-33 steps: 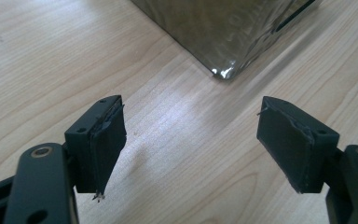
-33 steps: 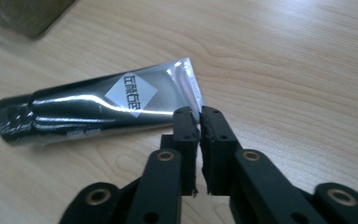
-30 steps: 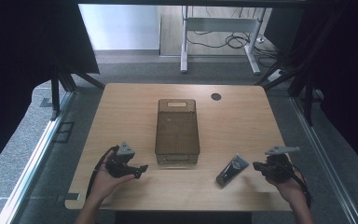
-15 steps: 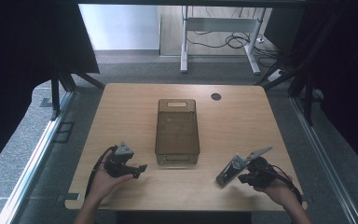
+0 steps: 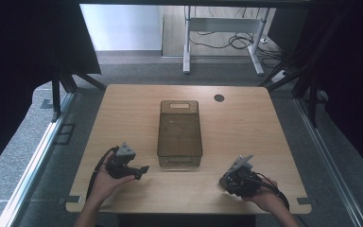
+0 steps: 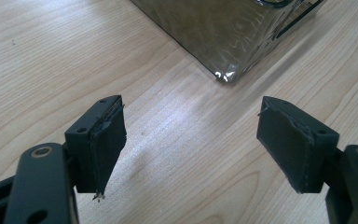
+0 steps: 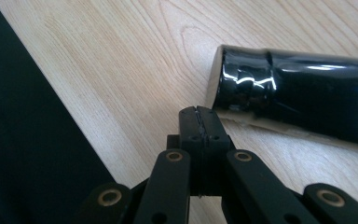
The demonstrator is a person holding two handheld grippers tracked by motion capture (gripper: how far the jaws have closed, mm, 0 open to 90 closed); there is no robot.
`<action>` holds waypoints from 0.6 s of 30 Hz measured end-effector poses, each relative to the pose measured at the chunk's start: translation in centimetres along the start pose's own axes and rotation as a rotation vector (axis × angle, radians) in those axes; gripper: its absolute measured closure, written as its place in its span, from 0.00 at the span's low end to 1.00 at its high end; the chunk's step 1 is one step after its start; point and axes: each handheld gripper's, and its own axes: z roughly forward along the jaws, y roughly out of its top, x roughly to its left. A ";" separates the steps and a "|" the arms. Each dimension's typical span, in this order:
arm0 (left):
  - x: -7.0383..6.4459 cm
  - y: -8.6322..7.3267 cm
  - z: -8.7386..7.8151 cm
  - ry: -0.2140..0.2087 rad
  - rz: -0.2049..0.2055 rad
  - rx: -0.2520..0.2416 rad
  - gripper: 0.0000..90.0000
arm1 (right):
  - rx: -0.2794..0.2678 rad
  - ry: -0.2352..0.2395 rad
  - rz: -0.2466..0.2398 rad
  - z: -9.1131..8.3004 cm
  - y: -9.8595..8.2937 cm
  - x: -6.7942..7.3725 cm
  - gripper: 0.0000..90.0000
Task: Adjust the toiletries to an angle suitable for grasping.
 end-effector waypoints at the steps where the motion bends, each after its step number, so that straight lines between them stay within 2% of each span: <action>1: 0.0 0.0 0.0 0.000 -0.001 0.001 0.27 | 0.001 0.002 -0.001 0.0 0.1 0.0 1.00; 12: 0.1 -0.1 0.1 0.001 -0.005 0.002 0.27 | -0.004 0.004 -0.017 1.0 1.8 0.1 1.00; 13: 0.2 -0.1 0.0 0.001 -0.007 -0.001 0.27 | 0.001 0.018 -0.022 1.1 2.0 0.3 1.00; 15: 0.3 -0.1 -0.1 0.001 -0.006 -0.002 0.27 | 0.010 0.013 -0.030 1.0 1.9 0.5 1.00; 18: 0.3 -0.1 0.0 0.000 -0.008 -0.002 0.27 | 0.013 0.008 -0.016 1.0 1.5 0.3 1.00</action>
